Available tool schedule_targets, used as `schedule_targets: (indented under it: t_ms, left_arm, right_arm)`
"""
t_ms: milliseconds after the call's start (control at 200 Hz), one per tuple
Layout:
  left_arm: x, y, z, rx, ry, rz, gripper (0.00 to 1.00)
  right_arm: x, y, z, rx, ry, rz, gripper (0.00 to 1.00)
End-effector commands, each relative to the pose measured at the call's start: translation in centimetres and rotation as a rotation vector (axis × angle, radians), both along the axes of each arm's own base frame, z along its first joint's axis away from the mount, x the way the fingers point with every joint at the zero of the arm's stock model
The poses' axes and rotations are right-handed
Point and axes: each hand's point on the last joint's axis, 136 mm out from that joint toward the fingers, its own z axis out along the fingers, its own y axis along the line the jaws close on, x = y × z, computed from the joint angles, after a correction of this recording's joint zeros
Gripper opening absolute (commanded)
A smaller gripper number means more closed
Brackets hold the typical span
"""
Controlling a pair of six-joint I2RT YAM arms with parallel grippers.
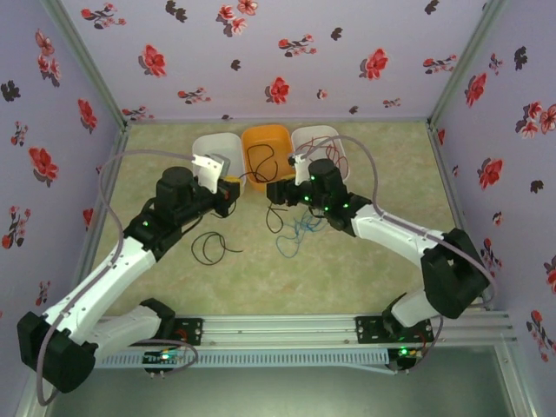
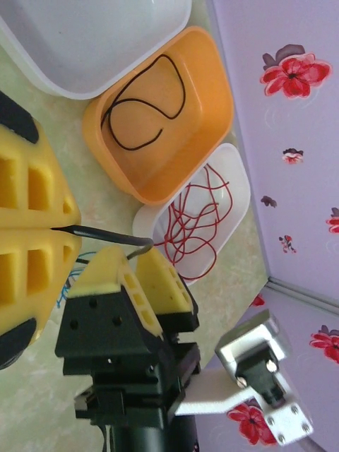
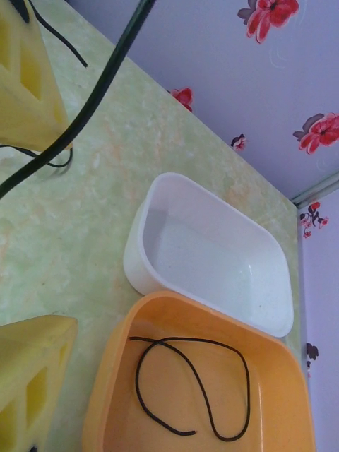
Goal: Untangle the cables
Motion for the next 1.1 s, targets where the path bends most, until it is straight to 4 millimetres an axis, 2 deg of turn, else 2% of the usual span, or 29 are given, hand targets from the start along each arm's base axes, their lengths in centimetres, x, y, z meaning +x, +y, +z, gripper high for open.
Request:
schedule_targets:
  t_ms: [0,115,205,275,315,330,460,620,850,1095]
  left_arm:
    - [0.6,-0.6,3.3,-0.051,-0.083,-0.010,0.00]
    - [2.0,0.0,3.9,-0.042,-0.086,0.067,0.00]
    - [3.7,1.1,4.1,-0.027,-0.072,0.163,0.00]
    - [5.1,1.7,4.3,-0.028,-0.056,0.218,0.00]
    - [5.7,1.8,4.4,-0.032,-0.049,0.234,0.00]
    - [6.0,1.9,4.4,-0.033,-0.046,0.240,0.00]
    - [8.4,2.1,4.9,-0.043,-0.039,0.290,0.00]
    - [11.4,1.2,5.4,-0.019,-0.052,0.317,0.00]
    - [16.7,-0.1,3.4,0.072,0.026,0.387,0.00]
    - [21.2,-1.8,0.0,0.132,0.121,0.447,0.00]
  right_arm:
    - [1.1,0.7,1.6,0.047,-0.029,-0.015,0.64]
    - [1.2,0.6,1.5,0.041,-0.031,-0.020,0.66]
    - [1.0,0.0,1.8,0.030,-0.048,-0.037,0.73]
    - [1.0,-0.7,2.1,0.022,-0.061,-0.061,0.83]
    - [0.9,-1.1,2.3,0.014,-0.071,-0.073,0.97]
    - [0.9,-1.2,2.3,0.010,-0.073,-0.076,0.99]
    - [0.8,-2.9,3.0,-0.016,-0.101,-0.134,0.99]
    - [0.8,-5.8,3.8,-0.054,-0.134,-0.261,0.99]
    - [1.0,-10.2,5.2,-0.100,-0.160,-0.465,0.99]
    - [0.0,-12.7,6.6,-0.084,-0.199,-0.542,0.99]
